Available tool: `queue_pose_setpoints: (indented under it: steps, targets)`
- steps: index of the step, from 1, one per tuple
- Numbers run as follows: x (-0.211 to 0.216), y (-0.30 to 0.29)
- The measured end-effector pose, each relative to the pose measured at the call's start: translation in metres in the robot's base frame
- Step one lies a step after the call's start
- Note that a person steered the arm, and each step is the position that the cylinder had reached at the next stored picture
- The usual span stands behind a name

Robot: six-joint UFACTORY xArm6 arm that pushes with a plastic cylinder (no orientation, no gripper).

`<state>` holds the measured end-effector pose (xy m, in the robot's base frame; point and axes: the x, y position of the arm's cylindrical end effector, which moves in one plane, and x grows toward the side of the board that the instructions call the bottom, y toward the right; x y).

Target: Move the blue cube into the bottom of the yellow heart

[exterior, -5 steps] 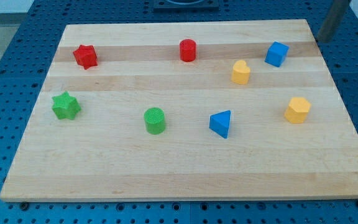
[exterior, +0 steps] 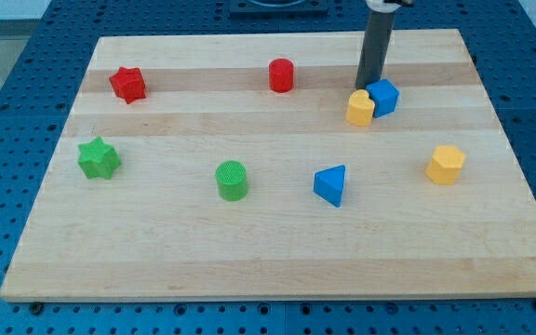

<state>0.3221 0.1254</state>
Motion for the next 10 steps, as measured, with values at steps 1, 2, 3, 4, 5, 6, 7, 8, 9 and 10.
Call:
queue_pose_setpoints:
  steps: [1,2,3,4,5,6,7,8,9,10]
  targets:
    - [0.0,0.042]
    - [0.01,0.069]
    - [0.046,0.054]
    - [0.06,0.038]
    - [0.025,0.063]
    - [-0.001,0.062]
    - [0.022,0.025]
    - [0.059,0.007]
    - [0.07,0.017]
    - [0.072,0.058]
